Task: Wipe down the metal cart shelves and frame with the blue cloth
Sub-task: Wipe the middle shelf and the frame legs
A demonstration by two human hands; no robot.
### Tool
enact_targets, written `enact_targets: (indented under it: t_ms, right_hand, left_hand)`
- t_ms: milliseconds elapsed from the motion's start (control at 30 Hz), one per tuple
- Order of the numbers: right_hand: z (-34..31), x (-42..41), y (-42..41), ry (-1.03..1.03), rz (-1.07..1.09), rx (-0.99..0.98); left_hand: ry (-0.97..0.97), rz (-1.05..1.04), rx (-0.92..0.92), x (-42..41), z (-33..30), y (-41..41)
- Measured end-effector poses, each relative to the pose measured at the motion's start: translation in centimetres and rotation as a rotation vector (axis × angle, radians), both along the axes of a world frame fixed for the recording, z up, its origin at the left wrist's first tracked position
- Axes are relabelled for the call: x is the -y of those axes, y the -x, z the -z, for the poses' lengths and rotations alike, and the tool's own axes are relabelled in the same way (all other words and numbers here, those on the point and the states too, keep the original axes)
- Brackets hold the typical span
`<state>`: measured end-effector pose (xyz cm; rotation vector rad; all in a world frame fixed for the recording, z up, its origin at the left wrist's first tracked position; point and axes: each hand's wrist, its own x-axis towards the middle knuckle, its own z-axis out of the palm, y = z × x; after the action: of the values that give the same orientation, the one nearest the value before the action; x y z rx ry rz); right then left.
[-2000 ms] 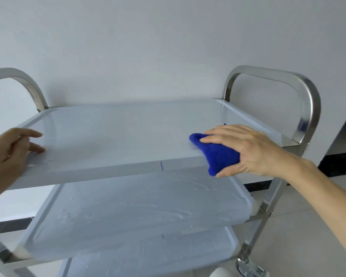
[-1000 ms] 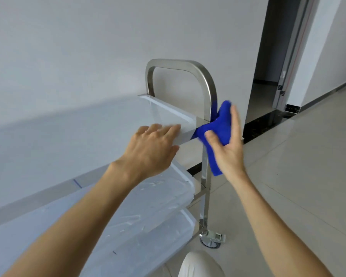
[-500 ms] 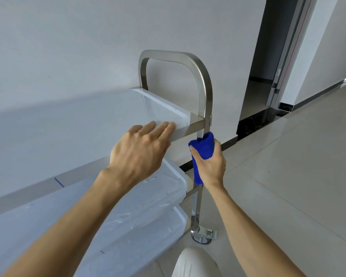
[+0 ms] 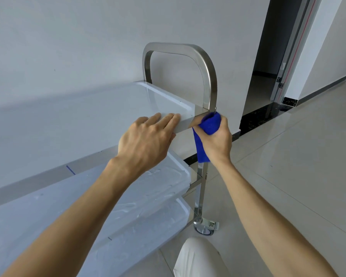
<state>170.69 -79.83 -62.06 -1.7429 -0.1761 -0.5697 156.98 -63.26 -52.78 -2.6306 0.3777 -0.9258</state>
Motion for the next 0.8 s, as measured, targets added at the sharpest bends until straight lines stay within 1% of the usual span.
enact_targets:
  t_ms: [67, 133, 167, 267, 333, 467, 533, 600, 633, 667, 700, 733, 800]
  right_hand:
    - [0.0, -0.3, -0.1, 0.013, 0.030, 0.036]
    - [2.1, -0.5, 0.2, 0.006, 0.019, 0.034]
    - [3.8, -0.4, 0.5, 0.005, -0.001, 0.001]
    - [9.2, 0.4, 1.6, 0.060, -0.111, -0.204]
    - [11.6, 1.0, 2.0, 0.055, -0.192, -0.308]
    - [11.4, 1.7, 2.2, 0.050, -0.254, -0.344]
    - [11.2, 2.0, 3.5, 0.067, -0.209, -0.272]
    - [10.8, 2.4, 5.4, -0.012, -0.223, -0.149]
    - [10.4, 2.6, 6.3, -0.024, -0.243, -0.061]
    - [9.8, 2.6, 6.9, 0.013, -0.271, 0.033]
    - [9.4, 2.6, 7.2, 0.065, -0.317, 0.114]
    - [8.8, 2.3, 7.0, 0.125, -0.358, 0.174]
    - [7.7, 1.2, 6.3, 0.247, -0.357, 0.218]
  left_hand:
    - [0.002, -0.001, 0.001, -0.1, 0.1, -0.1]
    - [0.001, -0.012, -0.008, -0.1, 0.2, -0.2]
    - [0.003, -0.015, -0.017, -0.1, 0.3, -0.3]
    - [0.001, -0.022, -0.029, -0.2, 0.4, -0.6]
    - [0.006, -0.024, -0.037, -0.2, 0.2, -0.6]
    - [0.026, -0.031, -0.056, 0.1, 0.3, -0.3]
    - [-0.007, 0.019, -0.011, 0.1, 0.1, -0.2]
    - [0.006, 0.208, 0.033, 0.0, 0.3, 0.5]
    - [0.074, 0.332, 0.047, -0.3, 0.9, 1.0]
    - [0.162, 0.431, 0.050, -0.6, 1.9, 1.7]
    - [0.234, 0.474, 0.035, -1.0, 3.2, 2.6]
    - [0.282, 0.461, 0.006, -1.6, 4.8, 3.6]
    - [0.368, 0.354, -0.068, -3.2, 8.6, 5.4]
